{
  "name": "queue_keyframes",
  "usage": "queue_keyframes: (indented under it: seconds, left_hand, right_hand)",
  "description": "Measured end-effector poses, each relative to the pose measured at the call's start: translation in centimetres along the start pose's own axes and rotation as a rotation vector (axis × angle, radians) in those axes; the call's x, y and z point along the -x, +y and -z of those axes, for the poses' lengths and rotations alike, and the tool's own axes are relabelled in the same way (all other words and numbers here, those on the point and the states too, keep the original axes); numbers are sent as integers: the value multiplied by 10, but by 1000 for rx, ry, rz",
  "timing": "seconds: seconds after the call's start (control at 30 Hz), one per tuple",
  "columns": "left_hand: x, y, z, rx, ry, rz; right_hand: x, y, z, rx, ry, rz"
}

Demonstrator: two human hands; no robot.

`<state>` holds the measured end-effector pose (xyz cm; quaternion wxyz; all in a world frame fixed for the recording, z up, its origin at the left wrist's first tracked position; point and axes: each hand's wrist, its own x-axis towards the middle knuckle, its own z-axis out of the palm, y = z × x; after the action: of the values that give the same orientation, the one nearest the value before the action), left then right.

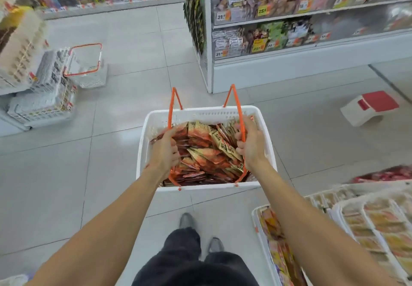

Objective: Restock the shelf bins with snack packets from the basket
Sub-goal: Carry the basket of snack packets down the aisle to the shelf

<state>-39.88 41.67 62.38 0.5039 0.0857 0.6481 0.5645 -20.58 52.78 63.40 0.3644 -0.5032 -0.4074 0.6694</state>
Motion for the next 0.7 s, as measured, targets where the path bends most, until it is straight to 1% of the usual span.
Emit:
queue_keyframes:
  seconds: [0.13,0.23,0.4,0.5,0.57,0.63,0.7]
  left_hand:
    - [-77,38,-49,8,-59,15]
    - [-135,59,-81,-7,-192,13]
    - [-209,104,-161,-45,-414,46]
    - [-252,128,-219,-110,-508,103]
    - [-278,135,-257,-146,-568,138]
    - [-305,138,-296,-190,-611,159]
    - [-329,138,-337,-214,-652,170]
  right_hand:
    - [-72,-38,11,-27,51,-16]
    - [-118,-54,20,21,128,-39]
    - [-175,-83,41,-130,285,-48]
    - [-209,-105,63,-131,413,-61]
    - [-229,-115,79,-175,514,-66]
    - [-253,-122,97,-242,623,-37]
    - [-282,-128,115,-293,690,6]
